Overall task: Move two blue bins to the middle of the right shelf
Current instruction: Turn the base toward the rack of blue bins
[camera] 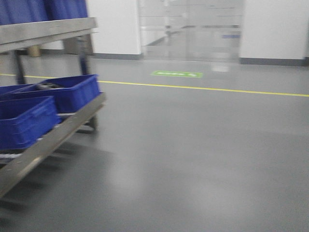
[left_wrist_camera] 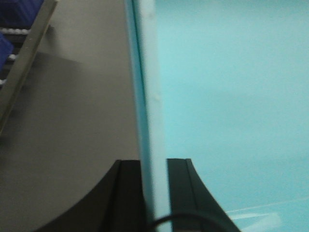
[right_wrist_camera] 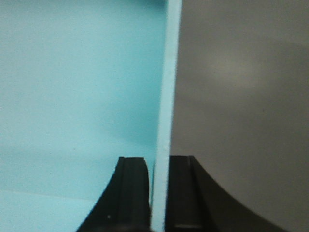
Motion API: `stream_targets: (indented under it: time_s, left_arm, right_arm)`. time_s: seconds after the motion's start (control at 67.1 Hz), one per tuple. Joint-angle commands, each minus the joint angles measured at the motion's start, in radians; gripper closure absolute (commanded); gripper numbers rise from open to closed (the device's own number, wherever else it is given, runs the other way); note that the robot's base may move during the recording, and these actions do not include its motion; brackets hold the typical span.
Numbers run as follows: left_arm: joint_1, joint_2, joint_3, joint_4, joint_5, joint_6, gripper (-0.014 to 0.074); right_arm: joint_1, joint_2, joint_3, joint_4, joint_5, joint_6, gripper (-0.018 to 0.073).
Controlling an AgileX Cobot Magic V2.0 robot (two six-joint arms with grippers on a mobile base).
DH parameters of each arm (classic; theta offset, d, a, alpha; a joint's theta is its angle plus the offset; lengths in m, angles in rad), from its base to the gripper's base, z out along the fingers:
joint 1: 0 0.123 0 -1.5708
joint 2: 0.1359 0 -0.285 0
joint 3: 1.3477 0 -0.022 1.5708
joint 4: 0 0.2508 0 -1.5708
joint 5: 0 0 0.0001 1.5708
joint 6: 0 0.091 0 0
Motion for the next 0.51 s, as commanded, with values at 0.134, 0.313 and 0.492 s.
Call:
stream_targets:
  time_s: [0.134,0.313,0.492]
  left_arm:
    - [-0.002,-0.021,-0.017,0.011,-0.087,-0.001,0.0708]
    - [-0.002,-0.021,-0.017,0.011,-0.087,-0.001,0.0708]
    - [-0.002,-0.021,-0.017,0.011,-0.087,-0.001,0.0708]
  right_arm:
    - [0.004,-0.022,-0.02,0.042,-0.074,-0.014,0.0727]
    - [0.004,-0.022,-0.02,0.042,-0.074,-0.014,0.0727]
    - [0.004,-0.022,-0.02,0.042,-0.074,-0.014,0.0727]
